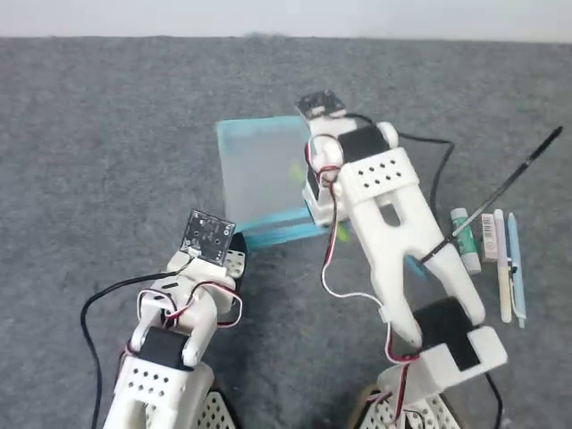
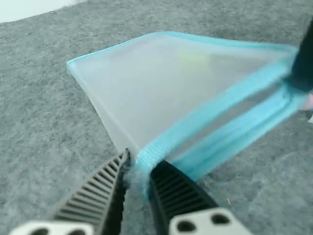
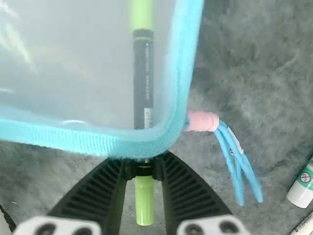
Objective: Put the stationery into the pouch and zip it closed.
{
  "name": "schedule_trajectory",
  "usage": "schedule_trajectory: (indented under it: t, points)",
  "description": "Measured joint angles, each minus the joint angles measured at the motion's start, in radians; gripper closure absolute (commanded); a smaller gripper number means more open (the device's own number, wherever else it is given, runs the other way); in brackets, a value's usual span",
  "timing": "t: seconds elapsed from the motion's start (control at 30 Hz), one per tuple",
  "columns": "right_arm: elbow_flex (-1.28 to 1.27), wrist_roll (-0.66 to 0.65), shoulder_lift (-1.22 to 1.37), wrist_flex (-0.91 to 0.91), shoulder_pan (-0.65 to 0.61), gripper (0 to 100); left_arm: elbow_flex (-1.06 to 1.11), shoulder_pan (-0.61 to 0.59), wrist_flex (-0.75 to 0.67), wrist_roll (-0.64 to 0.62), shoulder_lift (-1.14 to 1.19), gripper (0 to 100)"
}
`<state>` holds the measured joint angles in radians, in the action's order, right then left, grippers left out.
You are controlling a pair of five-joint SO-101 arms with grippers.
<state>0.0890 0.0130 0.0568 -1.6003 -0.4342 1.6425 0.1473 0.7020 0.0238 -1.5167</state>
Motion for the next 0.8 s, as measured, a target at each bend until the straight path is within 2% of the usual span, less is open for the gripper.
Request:
schedule_trajectory:
  t: [0.1,0.17,0.43,0.57,0.8]
  points:
    - [0.046,0.005,0.0,-0.032,-0.015,80.3,0.0,0.0,0.0,0.0,0.0,99]
    - [0.058,0.005,0.0,-0.043,-0.025,78.2,0.0,-0.002,-0.014,0.0,0.0,99]
    - [0.058,0.0,0.0,-0.044,-0.034,78.3,0.0,-0.003,-0.017,-0.002,0.0,99]
    - [0.061,-0.064,0.0,-0.066,-0.068,78.5,0.0,-0.003,-0.017,-0.002,0.0,99]
    - [0.068,-0.16,-0.137,-0.072,-0.147,86.7,0.0,-0.003,-0.017,0.005,0.0,99]
